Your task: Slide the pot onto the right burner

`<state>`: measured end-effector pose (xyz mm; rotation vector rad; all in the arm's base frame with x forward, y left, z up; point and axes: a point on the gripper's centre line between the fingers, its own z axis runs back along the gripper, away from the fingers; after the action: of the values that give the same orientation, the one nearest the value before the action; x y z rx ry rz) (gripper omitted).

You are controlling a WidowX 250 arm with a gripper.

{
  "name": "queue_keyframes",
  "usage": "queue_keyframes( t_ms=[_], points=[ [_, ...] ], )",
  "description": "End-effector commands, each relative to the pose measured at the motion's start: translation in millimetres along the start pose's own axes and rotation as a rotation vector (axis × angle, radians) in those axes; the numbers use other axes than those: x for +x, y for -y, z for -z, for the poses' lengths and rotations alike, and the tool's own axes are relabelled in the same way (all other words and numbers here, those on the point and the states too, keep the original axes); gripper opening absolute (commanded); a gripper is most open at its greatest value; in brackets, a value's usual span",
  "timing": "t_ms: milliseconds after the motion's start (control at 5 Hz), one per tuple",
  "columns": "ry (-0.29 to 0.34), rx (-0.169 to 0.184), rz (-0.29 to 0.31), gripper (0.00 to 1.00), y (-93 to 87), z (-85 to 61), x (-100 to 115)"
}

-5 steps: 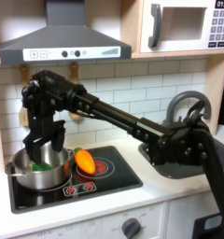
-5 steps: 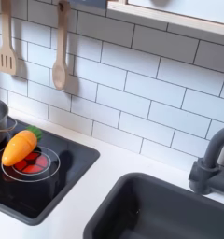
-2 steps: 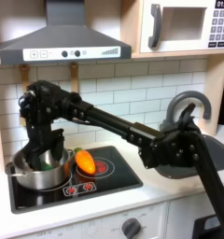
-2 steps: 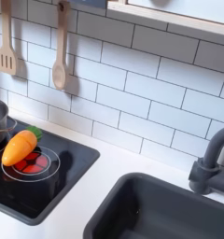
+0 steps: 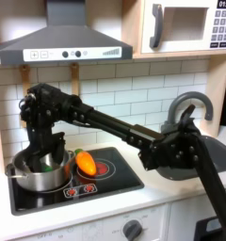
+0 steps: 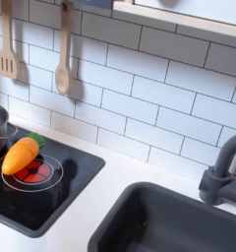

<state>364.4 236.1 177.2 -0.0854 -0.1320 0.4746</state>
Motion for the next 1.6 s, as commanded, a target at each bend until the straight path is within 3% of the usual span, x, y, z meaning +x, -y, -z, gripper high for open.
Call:
queue_keyframes(
  t_ms=[0, 400, 1400],
  points=[
    [0.016, 0.016, 0.006, 1.0, -2.0, -0.2, 1],
    [-0.007, 0.018, 0.015, 1.0, -4.4, 10.8, -2],
    [-0.015, 0.019, 0.013, 1.0, -5.6, 14.3, -2]
  ],
)
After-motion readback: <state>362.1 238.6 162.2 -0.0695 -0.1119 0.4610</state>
